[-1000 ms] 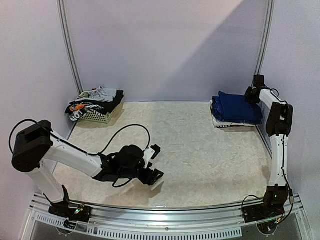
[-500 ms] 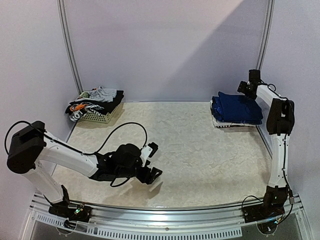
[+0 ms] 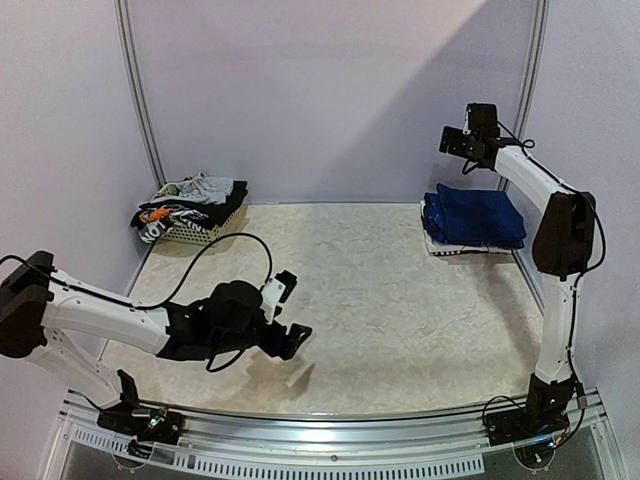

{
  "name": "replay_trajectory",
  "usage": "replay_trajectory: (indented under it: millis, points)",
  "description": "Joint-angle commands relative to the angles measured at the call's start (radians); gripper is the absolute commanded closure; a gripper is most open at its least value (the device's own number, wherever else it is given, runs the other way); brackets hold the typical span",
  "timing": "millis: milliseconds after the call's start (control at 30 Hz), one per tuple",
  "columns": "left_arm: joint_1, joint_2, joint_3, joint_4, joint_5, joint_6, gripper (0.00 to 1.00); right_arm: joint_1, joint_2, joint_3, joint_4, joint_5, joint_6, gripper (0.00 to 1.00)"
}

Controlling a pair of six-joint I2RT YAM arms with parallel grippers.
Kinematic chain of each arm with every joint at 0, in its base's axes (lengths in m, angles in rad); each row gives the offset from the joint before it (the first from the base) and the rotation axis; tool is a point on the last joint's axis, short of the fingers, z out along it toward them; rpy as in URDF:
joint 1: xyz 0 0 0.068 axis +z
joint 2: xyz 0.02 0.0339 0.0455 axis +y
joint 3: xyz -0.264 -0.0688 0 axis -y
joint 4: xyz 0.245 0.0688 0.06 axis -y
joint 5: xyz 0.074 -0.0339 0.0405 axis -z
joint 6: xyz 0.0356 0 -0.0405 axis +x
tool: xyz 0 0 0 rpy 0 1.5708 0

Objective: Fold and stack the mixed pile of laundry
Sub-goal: Reset both arms

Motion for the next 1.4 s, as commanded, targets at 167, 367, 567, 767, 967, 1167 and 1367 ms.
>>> replay_trajectory:
  millis: [167, 367, 567, 767, 967, 1167, 1367]
  points:
    - [0.010, -0.137, 0.019, -0.156, -0.179, 0.044, 0.01, 0.160, -0.261, -0.258, 0.049, 0.076, -0.082, 0.01]
    - [0.032, -0.222, 0.049, -0.232, -0.272, 0.071, 0.00, 0.243, -0.474, -0.514, 0.107, 0.054, -0.065, 0.01]
    - [0.072, -0.297, 0.078, -0.311, -0.345, 0.095, 0.01, 0.284, -0.703, -0.778, 0.120, -0.044, 0.008, 0.01]
    - [0.125, -0.364, 0.104, -0.377, -0.392, 0.102, 0.00, 0.286, -0.933, -1.024, 0.128, -0.202, 0.084, 0.01]
    - [0.162, -0.423, 0.111, -0.428, -0.442, 0.102, 0.00, 0.287, -1.129, -1.233, 0.105, -0.281, 0.100, 0.01]
    - [0.210, -0.444, 0.119, -0.449, -0.514, 0.109, 0.01, 0.286, -1.291, -1.436, 0.195, -0.310, 0.147, 0.01]
    - [0.238, -0.463, 0.077, -0.458, -0.557, 0.102, 0.01, 0.286, -1.344, -1.572, 0.201, -0.287, 0.194, 0.01]
